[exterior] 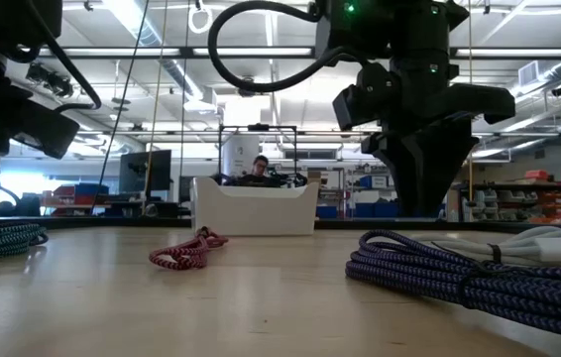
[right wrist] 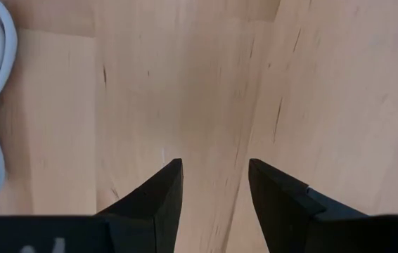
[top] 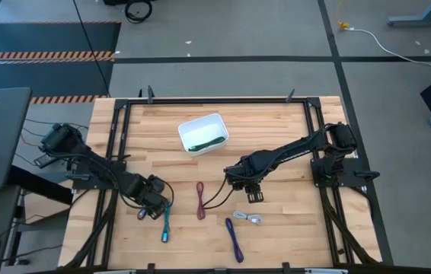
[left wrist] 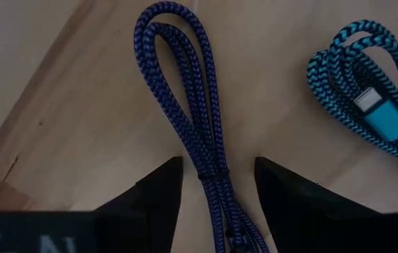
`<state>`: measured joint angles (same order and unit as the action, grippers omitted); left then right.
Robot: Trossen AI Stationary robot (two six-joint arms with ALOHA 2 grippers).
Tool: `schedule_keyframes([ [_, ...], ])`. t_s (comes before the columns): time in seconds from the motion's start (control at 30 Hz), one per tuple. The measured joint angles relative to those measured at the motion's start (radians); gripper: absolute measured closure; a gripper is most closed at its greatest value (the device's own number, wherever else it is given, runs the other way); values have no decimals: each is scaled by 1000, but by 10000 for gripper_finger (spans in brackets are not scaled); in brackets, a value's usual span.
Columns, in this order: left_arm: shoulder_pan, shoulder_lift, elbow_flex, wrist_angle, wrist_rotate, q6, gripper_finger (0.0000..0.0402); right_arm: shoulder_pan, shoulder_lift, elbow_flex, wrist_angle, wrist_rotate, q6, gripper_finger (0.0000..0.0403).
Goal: Pick and place USB-C Cables
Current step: Put the left purple charger cable into the white bin
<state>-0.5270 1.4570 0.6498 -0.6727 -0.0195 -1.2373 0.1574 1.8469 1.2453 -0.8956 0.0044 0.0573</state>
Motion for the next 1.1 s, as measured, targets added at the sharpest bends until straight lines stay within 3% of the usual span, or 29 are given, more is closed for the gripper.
schedule_keyframes([
  [0.5, 7, 0, -2, 6, -38, 76, 378, 0, 0, 0, -15, 0, 22, 234],
  [0.67, 27, 5, 26, -12, -38, 130, 381, 0, 0, 0, -41, 1, 22, 234],
  [0.83, 73, 5, 94, -25, -104, 228, 365, 0, 0, 0, -55, 1, 29, 234],
  [1.1, 193, 5, 200, -59, -165, 430, 382, 0, 0, 0, -123, 1, 56, 234],
])
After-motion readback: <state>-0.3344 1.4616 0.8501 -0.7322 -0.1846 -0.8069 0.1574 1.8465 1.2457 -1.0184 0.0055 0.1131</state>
